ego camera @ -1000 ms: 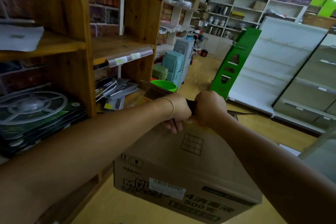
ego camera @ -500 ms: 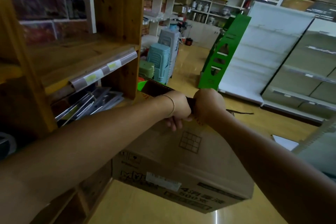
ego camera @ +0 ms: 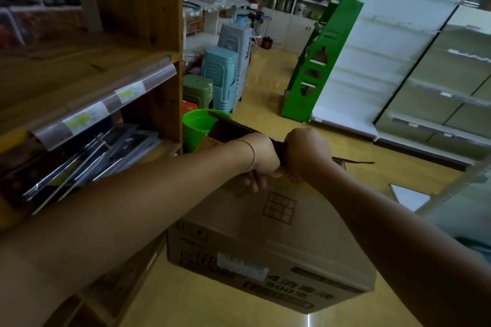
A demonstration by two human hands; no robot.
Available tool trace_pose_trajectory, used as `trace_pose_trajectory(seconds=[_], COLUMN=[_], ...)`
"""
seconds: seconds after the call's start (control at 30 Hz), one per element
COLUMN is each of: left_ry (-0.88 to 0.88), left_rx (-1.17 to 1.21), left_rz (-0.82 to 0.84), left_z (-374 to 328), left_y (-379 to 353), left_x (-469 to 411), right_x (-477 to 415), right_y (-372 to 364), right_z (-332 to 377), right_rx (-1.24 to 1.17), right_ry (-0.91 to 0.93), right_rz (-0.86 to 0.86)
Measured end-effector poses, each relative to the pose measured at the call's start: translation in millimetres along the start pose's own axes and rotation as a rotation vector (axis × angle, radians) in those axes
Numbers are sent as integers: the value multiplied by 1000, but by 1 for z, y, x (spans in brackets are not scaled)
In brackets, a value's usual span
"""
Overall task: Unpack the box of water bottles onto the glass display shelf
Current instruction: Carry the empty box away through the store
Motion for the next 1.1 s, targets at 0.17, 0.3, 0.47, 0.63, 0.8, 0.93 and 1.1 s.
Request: trace_pose_trajectory(seconds=[0.17,0.3,0.47,0.63,0.8,0.93,1.1], left_ry=[28,84,132,183,257,294,372], left_rx=[-1,-10,-9,43,59,67,115], left_rz=[16,10,-19,-40,-13,36,105], left_z=[-9,-21,-37,-28,-10,7,43], left_y=[-1,-3,-6,-22,-36,-47,-61], left_x=[-39,-70,-96,-115,-131,-136,-137], right_x=[-37,-68,-99,-115,-121,-116,-103], right_y=[-11,-13,-18,-38,-70,-92,-125], right_z=[-15,-32,-52,-53,-51,-44,-25], right_rx=[-14,-16,-19,-42,-48,-34,14], right_ry=[41,88,133,190,217,240,278], right_rz=[36,54,42,66,140,190,235])
Point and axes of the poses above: each hand's wrist, its own x-axis away from the middle knuckle, its own y-axis out of the back of the hand, z = x × y, the point moved 5 cm from there along -x, towards the middle knuckle, and after that the axes turned 11 degrees about -y, right-handed, at the moved point
